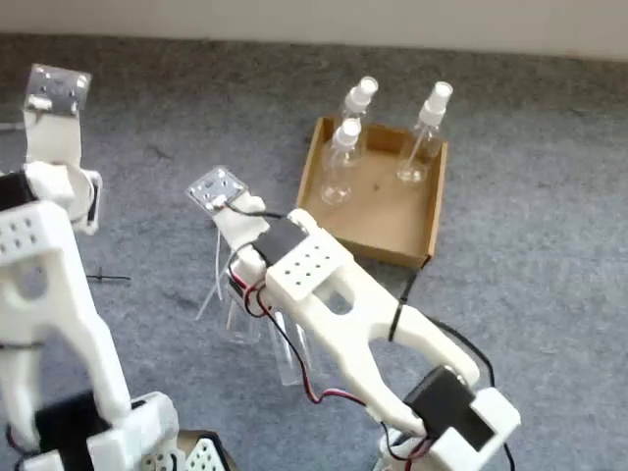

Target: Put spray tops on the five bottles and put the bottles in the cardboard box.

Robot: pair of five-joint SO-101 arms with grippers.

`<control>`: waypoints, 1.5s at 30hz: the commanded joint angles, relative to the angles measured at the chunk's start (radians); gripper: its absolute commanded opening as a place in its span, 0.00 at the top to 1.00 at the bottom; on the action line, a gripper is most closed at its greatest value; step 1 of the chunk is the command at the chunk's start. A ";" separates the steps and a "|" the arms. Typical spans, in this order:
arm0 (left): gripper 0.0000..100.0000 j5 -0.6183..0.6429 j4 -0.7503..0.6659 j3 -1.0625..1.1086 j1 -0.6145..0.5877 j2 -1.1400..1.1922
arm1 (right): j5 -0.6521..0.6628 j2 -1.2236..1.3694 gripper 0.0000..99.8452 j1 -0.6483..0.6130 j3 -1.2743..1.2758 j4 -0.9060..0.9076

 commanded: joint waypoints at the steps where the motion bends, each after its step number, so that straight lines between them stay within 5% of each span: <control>1: 0.77 -0.008 0.135 -0.318 -0.042 0.223 | -0.009 -0.133 0.80 0.010 0.145 -0.130; 16: 0.75 -0.005 0.164 -0.423 -0.062 0.369 | -0.009 -0.183 0.81 0.087 0.446 -0.349; 20: 0.75 -0.005 0.164 -0.418 -0.062 0.374 | -0.002 -0.193 0.93 0.145 0.529 -0.326; 29: 0.75 -0.003 0.170 -0.417 -0.048 0.375 | 0.144 -0.219 1.00 0.401 0.579 -0.213; 37: 0.75 -0.005 0.172 -0.414 -0.021 0.377 | 0.388 -0.615 1.00 0.674 0.582 0.038; 45: 0.75 -0.005 0.201 -0.309 0.197 0.369 | 0.647 -0.716 1.00 1.050 0.576 0.064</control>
